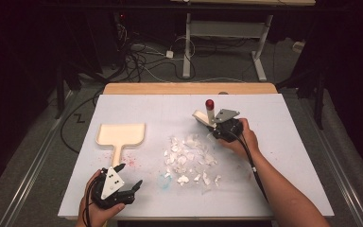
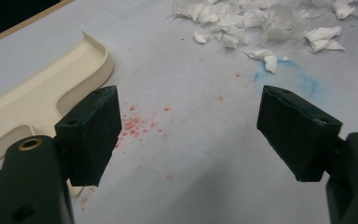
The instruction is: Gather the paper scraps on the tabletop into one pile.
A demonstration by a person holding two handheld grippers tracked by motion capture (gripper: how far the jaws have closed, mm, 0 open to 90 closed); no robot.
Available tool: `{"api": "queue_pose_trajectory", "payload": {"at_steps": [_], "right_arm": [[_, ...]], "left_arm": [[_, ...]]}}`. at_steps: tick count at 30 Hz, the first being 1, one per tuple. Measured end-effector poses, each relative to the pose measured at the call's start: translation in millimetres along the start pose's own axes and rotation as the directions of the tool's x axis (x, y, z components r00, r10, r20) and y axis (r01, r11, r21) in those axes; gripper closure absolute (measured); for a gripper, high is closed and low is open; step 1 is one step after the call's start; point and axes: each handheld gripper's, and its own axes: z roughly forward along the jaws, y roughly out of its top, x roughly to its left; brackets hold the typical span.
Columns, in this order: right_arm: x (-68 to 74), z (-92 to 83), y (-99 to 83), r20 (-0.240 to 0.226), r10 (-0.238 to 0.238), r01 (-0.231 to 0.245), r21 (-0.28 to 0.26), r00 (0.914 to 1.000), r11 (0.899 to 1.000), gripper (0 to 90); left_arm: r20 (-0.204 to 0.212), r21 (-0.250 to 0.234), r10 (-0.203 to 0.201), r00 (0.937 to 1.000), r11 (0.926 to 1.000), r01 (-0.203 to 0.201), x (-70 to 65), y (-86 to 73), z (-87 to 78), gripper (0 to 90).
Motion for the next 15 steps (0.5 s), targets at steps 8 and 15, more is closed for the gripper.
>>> {"api": "queue_pose_trajectory", "payload": {"at_steps": [8,15], "right_arm": [[26.4,-20.8,-9.4,-0.11,-0.053,0.046,-0.065,0.9925,0.997,68.2],[54.6,-45.8,-17.3,-0.193,-0.11,0.09,-0.11,0.975,0.99,68.2]], "left_arm": [[0.0,-0.004,0.001,1.0,1.0,-0.001,-0.4,-0.7,-1.9,21.2],[0.001,-0.001,0.004,1.0,1.0,-0.004,-1.6,0.0,-1.8,21.1]]}}
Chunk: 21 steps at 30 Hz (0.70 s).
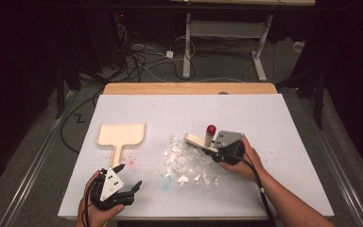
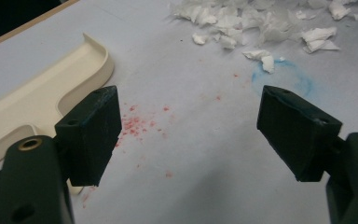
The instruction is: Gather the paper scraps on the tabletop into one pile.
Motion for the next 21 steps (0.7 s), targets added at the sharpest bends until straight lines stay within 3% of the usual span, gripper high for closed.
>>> {"api": "queue_pose_trajectory", "payload": {"at_steps": [5,9,16,17,21], "right_arm": [[17.4,-11.5,0.3,-0.027,-0.037,0.037,-0.005,0.9989,0.999,68.2],[22.2,-24.1,4.5,0.015,-0.07,0.07,-0.02,0.9974,0.997,68.3],[-4.1,-33.0,14.6,0.081,-0.051,0.055,-0.047,0.9954,0.997,68.2],[-16.1,-30.9,18.4,0.095,-0.038,0.042,-0.046,0.9948,0.998,68.2],[-32.6,-22.2,24.9,0.115,-0.025,0.031,-0.052,0.9931,0.998,68.2]], "left_arm": [[0.002,0.004,0.005,1.0,1.0,-0.005,-1.1,0.6,0.6,21.1],[0.007,0.006,0.006,1.0,1.0,-0.006,-1.9,1.3,2.1,21.1],[0.007,0.001,0.019,0.9998,0.9998,-0.019,-1.1,1.8,3.1,21.1],[0.011,0.007,0.006,0.9999,1.0,-0.006,-1.5,1.3,2.8,21.2],[0.012,0.004,-0.002,0.9999,1.0,0.002,-0.7,0.8,2.9,21.2]]}}
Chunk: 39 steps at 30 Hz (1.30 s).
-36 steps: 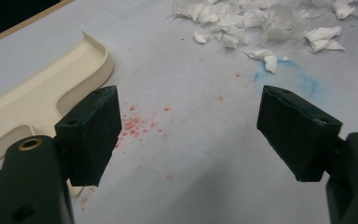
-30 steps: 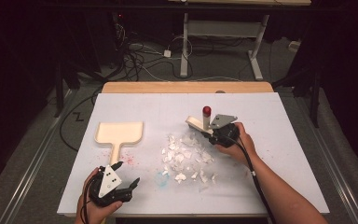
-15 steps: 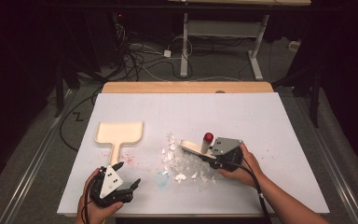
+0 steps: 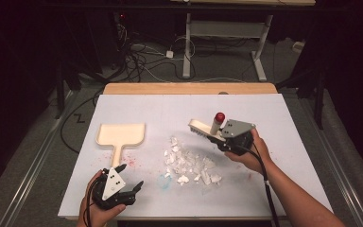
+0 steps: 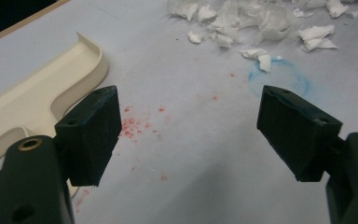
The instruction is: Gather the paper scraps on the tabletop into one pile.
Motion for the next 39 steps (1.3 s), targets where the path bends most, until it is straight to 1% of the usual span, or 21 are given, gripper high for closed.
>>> {"api": "queue_pose_trajectory", "payload": {"at_steps": [1,3,4,5,7,8,9,12,16,19,21,25,26,28,29,31,32,33,34,35,39], "right_arm": [[-8.1,10.8,4.4,-0.001,0.003,-0.003,-0.007,1.0,1.0,68.2],[-13.2,24.5,9.9,0.008,0.006,-0.006,0.012,0.9999,1.0,68.2],[-13.2,24.5,9.9,0.008,0.006,-0.006,0.012,0.9999,1.0,68.2],[-16.2,38.7,14.6,0.008,0.01,-0.01,0.007,0.9999,1.0,68.2],[-16.7,54.0,19.0,-0.006,-0.002,0.002,0.01,1.0,1.0,68.2],[-16.7,54.0,19.0,-0.006,-0.002,0.002,0.01,1.0,1.0,68.2],[-16.3,68.8,22.3,-0.01,-0.011,0.012,0.025,0.9999,1.0,68.2],[-13.6,87.2,24.1,-0.026,-0.033,0.034,0.044,0.9991,0.998,68.2],[-9.1,97.2,25.7,-0.059,-0.032,0.034,0.038,0.9978,0.999,68.2],[1.7,104.9,27.9,-0.122,-0.046,0.052,0.041,0.9915,0.998,68.2],[9.6,106.4,29.6,-0.145,-0.08,0.086,0.041,0.9863,0.995,68.2],[19.4,105.5,29.7,-0.202,-0.125,0.138,0.05,0.9714,0.989,68.1],[19.4,105.5,29.7,-0.202,-0.125,0.138,0.05,0.9714,0.989,68.1],[21.5,100.1,27.1,-0.23,-0.132,0.143,0.032,0.9641,0.989,68.1],[21.5,100.1,27.1,-0.23,-0.132,0.143,0.032,0.9641,0.989,68.1],[25.1,94.7,24.0,-0.251,-0.136,0.145,0.018,0.9584,0.989,68.1],[27.8,89.3,20.1,-0.284,-0.187,0.19,-0.017,0.9404,0.982,68.0],[30.2,85.2,17.6,-0.302,-0.198,0.201,-0.023,0.9323,0.979,67.9],[30.2,85.2,17.6,-0.302,-0.198,0.201,-0.023,0.9323,0.979,67.9],[33.7,76.9,13.2,-0.336,-0.212,0.21,-0.041,0.9176,0.977,67.9],[39.0,60.7,5.8,-0.385,-0.227,0.22,-0.062,0.8945,0.973,67.8]], "left_arm": [[0.001,0.0,-0.001,1.0,1.0,0.001,0.1,-0.1,0.0,21.2],[0.001,0.001,-0.001,1.0,1.0,0.001,0.0,0.0,0.1,21.1],[0.0,0.0,0.001,1.0,1.0,-0.001,0.0,-0.1,-0.1,21.1],[0.001,-0.001,0.001,1.0,1.0,-0.001,0.5,-0.2,-0.3,21.1],[0.001,-0.003,-0.005,1.0,1.0,0.005,0.9,-0.5,-0.1,21.1],[0.0,-0.001,0.0,1.0,1.0,0.0,1.5,-0.6,-0.7,21.1],[0.0,-0.004,-0.004,1.0,1.0,0.004,1.8,-0.9,-1.0,21.1],[0.003,-0.005,-0.014,0.9999,0.9999,0.014,2.9,-2.1,-1.3,21.1],[0.001,-0.006,-0.015,0.9999,0.9999,0.015,3.2,-3.1,-2.7,21.1],[-0.003,-0.006,-0.018,0.9998,0.9998,0.018,3.3,-3.2,-3.3,20.9],[-0.004,-0.005,-0.018,0.9998,0.9998,0.018,3.3,-3.2,-3.3,20.1],[-0.006,-0.004,-0.009,0.9999,1.0,0.009,2.7,-2.8,-3.4,20.1],[-0.006,-0.005,-0.008,0.9999,1.0,0.008,2.7,-2.9,-3.4,20.1],[-0.004,-0.005,-0.008,1.0,1.0,0.008,3.0,-2.9,-3.3,20.1],[-0.004,-0.004,-0.006,1.0,1.0,0.006,3.0,-2.9,-3.3,20.1],[-0.005,-0.003,-0.005,1.0,1.0,0.005,2.7,-2.9,-3.5,20.1],[-0.007,-0.003,-0.004,1.0,1.0,0.004,2.1,-2.6,-3.7,20.1],[-0.006,-0.003,-0.002,1.0,1.0,0.002,1.7,-2.4,-4.0,20.1],[-0.006,-0.003,-0.002,1.0,1.0,0.002,1.7,-2.4,-4.0,20.1],[-0.005,-0.005,0.001,1.0,1.0,-0.001,1.2,-2.2,-4.3,20.1],[-0.003,-0.001,0.006,1.0,1.0,-0.006,0.4,-1.6,-3.9,20.1]]}}
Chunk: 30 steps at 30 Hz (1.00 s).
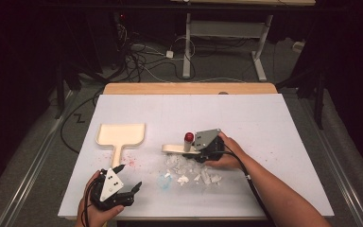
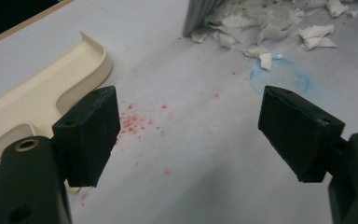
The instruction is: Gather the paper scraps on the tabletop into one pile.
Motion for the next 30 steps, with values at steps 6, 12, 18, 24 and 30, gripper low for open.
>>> {"api": "queue_pose_trajectory", "payload": {"at_steps": [6,12,18,24,30], "right_arm": [[14.2,-11.7,-6.0,-0.035,-0.018,0.018,-0.008,0.9992,1.0,67.8],[18.3,-26.9,-6.8,0.048,-0.041,0.042,-0.023,0.998,0.999,68.1],[9.2,-35.8,-4.6,0.111,-0.013,0.016,-0.033,0.9937,0.999,68.1],[-12.7,-41.4,1.1,0.156,0.052,-0.039,-0.084,0.9864,0.996,68.1],[-29.9,-19.3,6.7,0.189,0.073,-0.068,-0.034,0.9793,0.997,68.1]], "left_arm": [[0.004,0.0,0.004,1.0,1.0,-0.004,-2.1,1.1,0.7,20.1],[0.006,0.0,0.022,0.9997,0.9998,-0.022,-2.8,2.3,3.0,20.1],[0.015,0.009,0.008,0.9999,0.9999,-0.008,-3.6,2.2,3.8,20.1],[0.015,0.001,0.018,0.9997,0.9998,-0.018,-2.3,2.3,4.6,20.1],[0.024,0.009,0.004,0.9997,0.9999,-0.004,-2.4,1.5,4.6,20.1]]}}
